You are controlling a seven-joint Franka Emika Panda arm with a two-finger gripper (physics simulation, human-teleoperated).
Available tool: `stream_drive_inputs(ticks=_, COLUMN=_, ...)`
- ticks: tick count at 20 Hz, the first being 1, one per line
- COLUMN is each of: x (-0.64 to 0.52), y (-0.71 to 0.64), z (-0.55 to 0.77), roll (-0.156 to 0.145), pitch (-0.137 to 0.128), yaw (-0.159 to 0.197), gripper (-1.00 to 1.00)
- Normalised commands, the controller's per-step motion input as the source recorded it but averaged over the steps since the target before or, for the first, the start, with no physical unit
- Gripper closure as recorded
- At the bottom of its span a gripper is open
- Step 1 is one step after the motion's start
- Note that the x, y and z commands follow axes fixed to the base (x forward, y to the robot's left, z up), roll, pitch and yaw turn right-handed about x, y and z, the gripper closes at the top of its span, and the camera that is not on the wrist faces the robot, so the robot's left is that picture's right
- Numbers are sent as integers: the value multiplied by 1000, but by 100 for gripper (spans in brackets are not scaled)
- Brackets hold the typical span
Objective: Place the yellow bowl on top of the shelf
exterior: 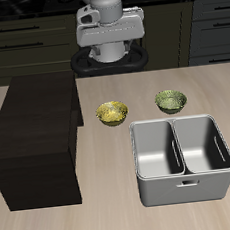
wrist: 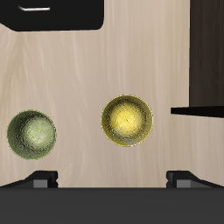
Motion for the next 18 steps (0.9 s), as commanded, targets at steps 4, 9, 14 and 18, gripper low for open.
stream_drive_inputs(ticks=4, x=167, y=35, z=-239, roll=2, pitch=1, yaw=29, gripper=-100)
stream_drive_inputs(ticks=9, x=125, y=-65, z=-206, roll=-26, pitch=8, yaw=-5, gripper=-100)
stream_drive_inputs(ticks=14, x=142, y=12, z=-443, roll=-4, pitch=69, yaw=12, gripper=-100)
stream_drive_inputs(ticks=18, x=80, y=-4, z=-370, roll=-26, pitch=31, yaw=7, gripper=-100)
